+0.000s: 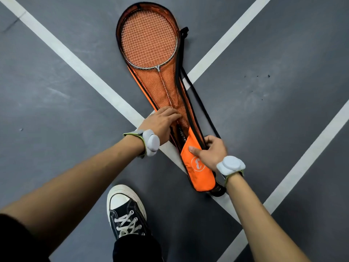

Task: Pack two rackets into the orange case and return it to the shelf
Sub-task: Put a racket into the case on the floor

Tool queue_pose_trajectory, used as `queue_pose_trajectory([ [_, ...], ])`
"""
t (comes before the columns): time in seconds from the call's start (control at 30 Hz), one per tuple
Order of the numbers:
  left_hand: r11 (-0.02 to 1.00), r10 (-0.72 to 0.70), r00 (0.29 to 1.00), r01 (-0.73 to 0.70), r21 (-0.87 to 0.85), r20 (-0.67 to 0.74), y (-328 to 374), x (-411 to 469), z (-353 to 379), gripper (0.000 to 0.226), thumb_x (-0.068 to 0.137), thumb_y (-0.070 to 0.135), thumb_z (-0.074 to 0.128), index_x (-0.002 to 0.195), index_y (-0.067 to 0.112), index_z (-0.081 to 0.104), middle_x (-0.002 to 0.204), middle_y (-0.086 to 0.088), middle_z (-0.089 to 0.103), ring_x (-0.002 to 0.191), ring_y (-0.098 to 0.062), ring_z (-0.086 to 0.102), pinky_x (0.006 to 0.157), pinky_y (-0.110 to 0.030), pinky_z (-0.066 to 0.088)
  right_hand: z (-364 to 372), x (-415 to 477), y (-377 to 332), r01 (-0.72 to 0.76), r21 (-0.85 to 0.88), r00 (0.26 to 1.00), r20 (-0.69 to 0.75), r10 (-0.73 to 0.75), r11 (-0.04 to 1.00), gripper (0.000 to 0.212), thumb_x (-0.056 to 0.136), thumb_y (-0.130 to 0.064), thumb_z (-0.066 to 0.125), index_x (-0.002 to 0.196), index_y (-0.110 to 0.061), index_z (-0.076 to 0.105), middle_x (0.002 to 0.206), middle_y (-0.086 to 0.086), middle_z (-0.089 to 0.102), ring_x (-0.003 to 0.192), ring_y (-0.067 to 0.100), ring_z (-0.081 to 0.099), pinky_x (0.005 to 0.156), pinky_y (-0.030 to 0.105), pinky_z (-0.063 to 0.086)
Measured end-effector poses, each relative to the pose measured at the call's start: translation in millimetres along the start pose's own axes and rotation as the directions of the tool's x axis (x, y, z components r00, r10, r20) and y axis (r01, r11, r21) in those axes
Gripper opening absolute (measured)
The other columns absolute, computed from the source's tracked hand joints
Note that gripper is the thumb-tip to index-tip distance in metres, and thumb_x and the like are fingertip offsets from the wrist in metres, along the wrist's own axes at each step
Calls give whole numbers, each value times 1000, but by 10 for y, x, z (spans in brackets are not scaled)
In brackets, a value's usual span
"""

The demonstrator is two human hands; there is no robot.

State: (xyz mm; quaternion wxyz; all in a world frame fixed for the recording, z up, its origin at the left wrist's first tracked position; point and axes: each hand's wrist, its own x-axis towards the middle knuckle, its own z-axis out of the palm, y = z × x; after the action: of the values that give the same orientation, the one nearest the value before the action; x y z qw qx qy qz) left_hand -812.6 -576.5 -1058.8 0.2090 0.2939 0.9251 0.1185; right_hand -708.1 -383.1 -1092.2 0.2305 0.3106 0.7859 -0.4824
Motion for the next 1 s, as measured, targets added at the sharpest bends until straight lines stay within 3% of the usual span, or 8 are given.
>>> queue_pose_trajectory([
  [0.1,999,14,1000,-14,37,-3,-43,10,-16,58,87,5,43,142,24,46,146,6,47,142,-20,34,113,-40,38,-9,-14,18,-40,28,998,-41,41,999,25,64,-34,88,72,-21,69,66,-5,75,59,16,73,66,41,63],
  [0.33,998,-16,1000,15,58,15,-145,-24,-85,58,86,6,42,137,31,52,142,13,53,141,-20,35,110,-41,40,16,-92,-84,-5,-80,990,-138,-6,997,23,64,-31,84,72,-17,67,63,-1,72,59,19,71,60,33,60],
  [0.5,1000,1,1000,-2,-13,-28,-110,28,-97,49,87,7,45,132,23,58,136,8,58,135,-21,40,108,-32,40,-106,-11,-80,-34,-50,999,-45,31,998,26,62,-35,89,71,-22,68,61,-11,72,53,4,68,57,24,52],
  [0.57,996,-27,998,22,-81,-52,-117,28,-108,48,89,4,44,133,19,57,140,4,55,136,-21,41,109,-36,43,-153,44,-133,-15,-53,999,-43,13,998,29,66,-41,87,73,-23,65,64,-12,70,61,7,68,62,23,51],
  [0.67,973,-172,974,145,-180,-144,-143,36,-118,45,92,5,44,135,15,55,145,-1,49,137,-22,41,107,-40,44,-173,133,-315,63,-66,993,-98,-69,996,28,76,-46,80,88,-29,62,79,-18,64,81,11,66,75,25,49],
  [0.8,887,-430,865,352,-299,-257,-173,91,-161,45,93,9,48,138,8,49,148,-8,42,138,-26,38,109,-41,42,-110,283,-637,135,-68,986,-92,-141,989,38,81,-43,78,111,-22,66,96,-5,66,98,19,67,87,30,52],
  [0.9,798,-581,777,486,-356,-242,-198,145,-181,51,93,14,50,143,10,42,155,-12,31,141,-32,32,111,-42,38,-4,436,-902,182,-100,978,-85,-190,978,52,82,-44,77,123,-16,63,118,3,69,111,24,64,97,36,51],
  [1.0,768,-615,766,527,-364,-189,-211,186,-162,52,93,12,50,144,11,41,155,-15,30,140,-37,33,112,-44,37,105,586,-1082,176,-98,980,-73,-183,980,53,83,-46,75,123,-15,61,121,4,68,111,26,64,93,36,51],
])
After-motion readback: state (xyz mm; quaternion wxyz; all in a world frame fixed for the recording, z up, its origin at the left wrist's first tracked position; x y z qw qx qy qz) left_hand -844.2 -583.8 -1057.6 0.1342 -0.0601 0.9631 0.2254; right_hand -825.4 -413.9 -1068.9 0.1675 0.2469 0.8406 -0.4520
